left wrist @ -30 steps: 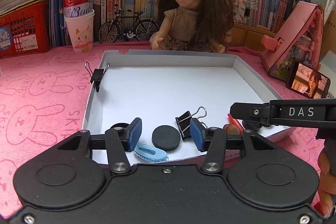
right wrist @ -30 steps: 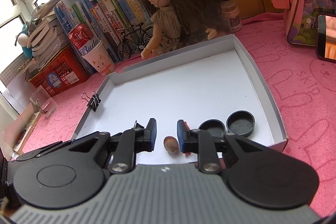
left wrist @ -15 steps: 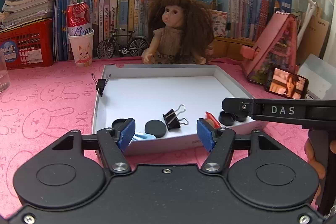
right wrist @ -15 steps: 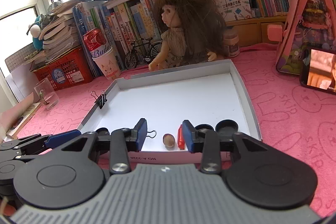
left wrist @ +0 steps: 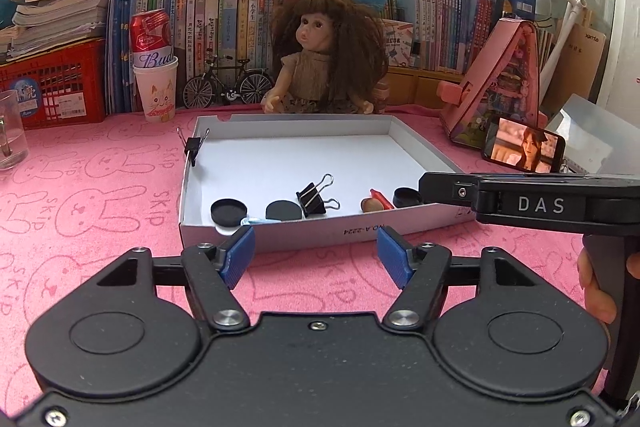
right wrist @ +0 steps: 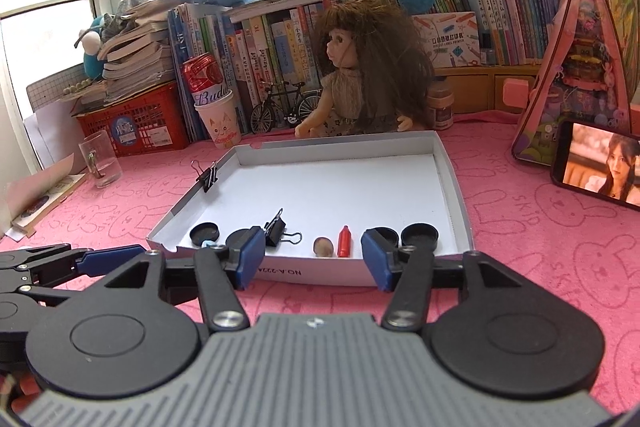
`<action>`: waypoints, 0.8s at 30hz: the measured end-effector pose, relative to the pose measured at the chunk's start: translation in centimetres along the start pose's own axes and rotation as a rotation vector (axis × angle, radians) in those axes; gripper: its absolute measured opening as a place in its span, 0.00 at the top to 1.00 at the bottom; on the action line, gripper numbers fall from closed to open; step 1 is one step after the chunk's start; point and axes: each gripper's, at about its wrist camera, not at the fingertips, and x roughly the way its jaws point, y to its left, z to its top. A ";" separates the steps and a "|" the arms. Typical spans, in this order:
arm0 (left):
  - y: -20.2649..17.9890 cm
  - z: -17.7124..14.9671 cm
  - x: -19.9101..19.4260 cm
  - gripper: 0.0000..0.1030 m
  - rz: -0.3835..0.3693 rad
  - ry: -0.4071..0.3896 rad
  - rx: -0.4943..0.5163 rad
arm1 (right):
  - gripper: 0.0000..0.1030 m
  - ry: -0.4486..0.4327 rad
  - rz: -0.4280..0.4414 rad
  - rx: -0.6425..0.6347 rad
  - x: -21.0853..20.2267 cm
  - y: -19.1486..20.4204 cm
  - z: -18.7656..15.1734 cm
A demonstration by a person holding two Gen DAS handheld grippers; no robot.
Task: Organize rigid objects
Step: 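Withdraw both tools from the tray toward the remaining objects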
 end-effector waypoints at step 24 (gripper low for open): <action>-0.6 -5.8 -4.7 0.35 0.025 0.022 0.008 | 0.19 -0.105 -0.026 -0.102 -6.1 1.9 -7.2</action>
